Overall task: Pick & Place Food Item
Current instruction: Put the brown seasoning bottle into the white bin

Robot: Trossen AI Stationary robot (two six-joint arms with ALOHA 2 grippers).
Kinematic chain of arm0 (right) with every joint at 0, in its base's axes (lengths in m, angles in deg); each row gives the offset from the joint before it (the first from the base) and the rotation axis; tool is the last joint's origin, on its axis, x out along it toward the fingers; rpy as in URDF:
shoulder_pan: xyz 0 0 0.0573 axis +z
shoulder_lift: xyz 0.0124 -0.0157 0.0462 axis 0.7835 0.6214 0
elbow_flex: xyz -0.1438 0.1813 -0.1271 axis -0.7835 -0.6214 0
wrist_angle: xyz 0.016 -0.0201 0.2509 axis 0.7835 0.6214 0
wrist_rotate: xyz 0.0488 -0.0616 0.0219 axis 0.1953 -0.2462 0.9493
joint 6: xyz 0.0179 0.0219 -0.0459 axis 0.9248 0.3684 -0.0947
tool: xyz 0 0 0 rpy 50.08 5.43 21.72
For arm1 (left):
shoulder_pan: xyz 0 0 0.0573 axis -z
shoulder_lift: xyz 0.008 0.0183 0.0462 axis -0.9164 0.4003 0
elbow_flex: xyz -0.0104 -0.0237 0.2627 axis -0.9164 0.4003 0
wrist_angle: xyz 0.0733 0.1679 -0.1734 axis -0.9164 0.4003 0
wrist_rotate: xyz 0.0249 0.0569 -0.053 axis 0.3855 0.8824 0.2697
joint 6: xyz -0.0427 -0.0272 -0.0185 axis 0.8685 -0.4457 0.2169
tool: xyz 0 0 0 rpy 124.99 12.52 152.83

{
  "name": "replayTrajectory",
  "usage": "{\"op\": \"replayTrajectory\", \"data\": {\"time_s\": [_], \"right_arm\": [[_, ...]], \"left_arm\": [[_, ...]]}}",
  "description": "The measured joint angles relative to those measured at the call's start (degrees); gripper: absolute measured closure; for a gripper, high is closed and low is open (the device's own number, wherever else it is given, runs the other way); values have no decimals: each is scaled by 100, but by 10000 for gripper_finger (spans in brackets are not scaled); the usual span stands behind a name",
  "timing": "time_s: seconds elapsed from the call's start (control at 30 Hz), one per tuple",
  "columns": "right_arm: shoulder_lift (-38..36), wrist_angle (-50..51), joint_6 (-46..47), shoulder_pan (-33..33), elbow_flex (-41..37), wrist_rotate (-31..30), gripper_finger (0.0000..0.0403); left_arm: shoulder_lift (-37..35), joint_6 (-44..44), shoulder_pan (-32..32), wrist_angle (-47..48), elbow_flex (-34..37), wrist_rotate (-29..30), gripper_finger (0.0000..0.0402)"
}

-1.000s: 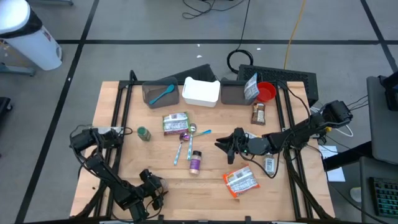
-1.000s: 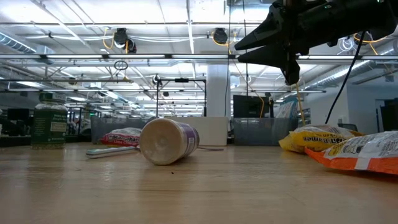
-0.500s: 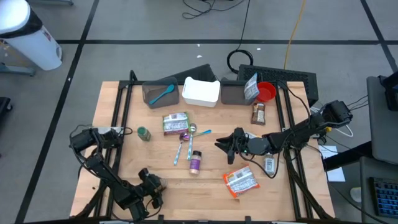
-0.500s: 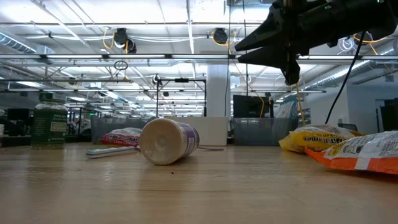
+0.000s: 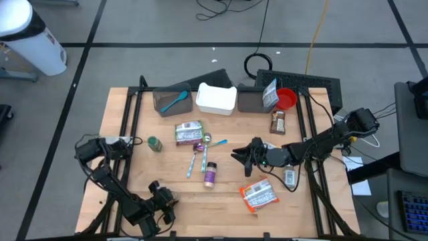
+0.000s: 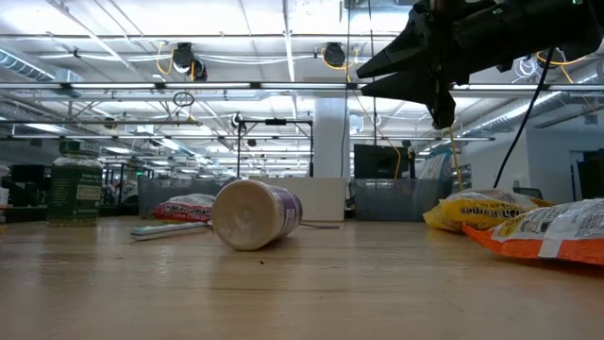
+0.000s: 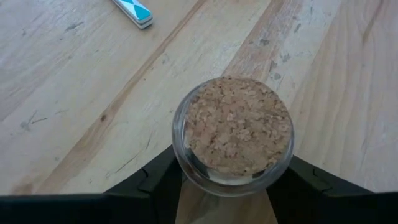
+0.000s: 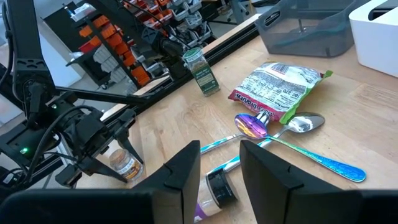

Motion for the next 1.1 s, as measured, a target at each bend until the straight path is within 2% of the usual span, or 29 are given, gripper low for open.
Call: {"op": "replayTrajectory", "data": {"time_s": [0.4, 0.8, 0.93, 1.1], "right_arm": [[0, -3, -145, -7, 0, 0, 298], [0, -7, -212, -48, 0, 4, 298], [0, -284, -478, -48, 0, 34, 298], [0, -1217, -907, -155, 0, 242, 298]], "left_arm": [[-606, -511, -281, 372, 31, -344, 206], [-864, -910, -570, 469, 15, -164, 206], [-1350, -1362, -807, 451, 12, -106, 206], [-2246, -2164, -1229, 282, 9, 216, 206]]}}
